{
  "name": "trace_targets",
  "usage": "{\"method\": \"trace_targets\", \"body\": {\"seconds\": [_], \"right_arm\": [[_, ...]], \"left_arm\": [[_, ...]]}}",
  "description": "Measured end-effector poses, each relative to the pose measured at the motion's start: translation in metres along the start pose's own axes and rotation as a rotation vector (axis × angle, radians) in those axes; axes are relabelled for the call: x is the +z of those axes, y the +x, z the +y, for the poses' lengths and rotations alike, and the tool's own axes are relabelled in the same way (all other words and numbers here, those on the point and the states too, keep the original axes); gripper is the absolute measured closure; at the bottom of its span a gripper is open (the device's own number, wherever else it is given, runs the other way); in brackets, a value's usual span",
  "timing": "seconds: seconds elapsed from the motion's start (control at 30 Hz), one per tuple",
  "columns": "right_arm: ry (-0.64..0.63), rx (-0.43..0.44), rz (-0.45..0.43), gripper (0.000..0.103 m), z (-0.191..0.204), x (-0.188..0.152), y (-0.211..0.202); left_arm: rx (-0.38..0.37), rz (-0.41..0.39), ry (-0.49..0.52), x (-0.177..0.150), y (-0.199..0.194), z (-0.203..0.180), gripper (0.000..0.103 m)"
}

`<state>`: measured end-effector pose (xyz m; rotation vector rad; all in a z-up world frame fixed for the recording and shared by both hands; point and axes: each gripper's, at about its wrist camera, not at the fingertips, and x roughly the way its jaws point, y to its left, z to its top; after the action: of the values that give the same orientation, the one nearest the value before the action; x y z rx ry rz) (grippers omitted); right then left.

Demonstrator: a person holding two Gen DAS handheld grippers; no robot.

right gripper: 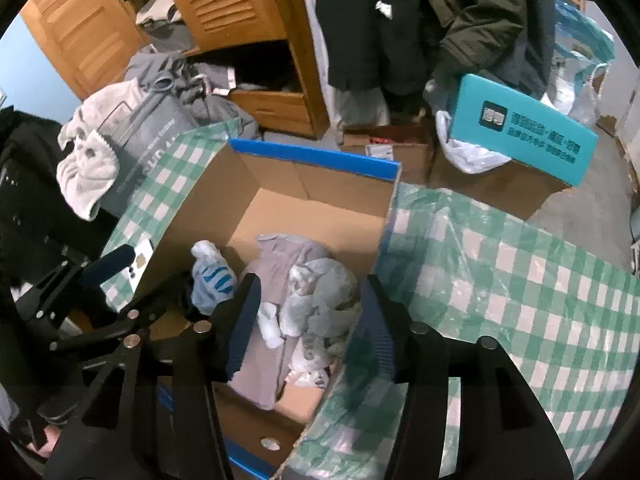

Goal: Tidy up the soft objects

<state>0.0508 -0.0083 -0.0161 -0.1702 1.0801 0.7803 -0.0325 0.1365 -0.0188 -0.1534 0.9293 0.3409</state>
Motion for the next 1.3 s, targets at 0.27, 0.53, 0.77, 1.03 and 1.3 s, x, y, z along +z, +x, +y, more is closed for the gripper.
{"method": "trace_targets", "body": {"seconds": [0.27, 0.53, 0.77, 1.03, 1.3], "right_arm": [[0.018, -0.038, -0.045, 0.041, -0.013, -0.005, -0.021], [0.033, -0.089, -0.105, 0.038, -0.03, -0.01, -0.046], [0.039, -0.133, -0.14, 0.037, -0.042, -0.016, -0.064], [0.024, -0.166, -0.169, 0.037, -0.046, -0.02, -0.076], [0.038, -0.179, -0.178, 0.037, -0.057, -0.024, -0.082]], "left_arm": [[-0.046, -0.04, -0.004, 0.008, -0.016, -0.009, 0.032], [-0.043, -0.06, 0.067, 0.012, -0.034, -0.031, 0.027], [-0.062, -0.07, 0.077, 0.013, -0.04, -0.041, 0.025], [-0.076, -0.068, 0.094, 0.017, -0.039, -0.052, 0.023], [-0.075, -0.057, 0.095, 0.017, -0.035, -0.058, 0.023]]}}
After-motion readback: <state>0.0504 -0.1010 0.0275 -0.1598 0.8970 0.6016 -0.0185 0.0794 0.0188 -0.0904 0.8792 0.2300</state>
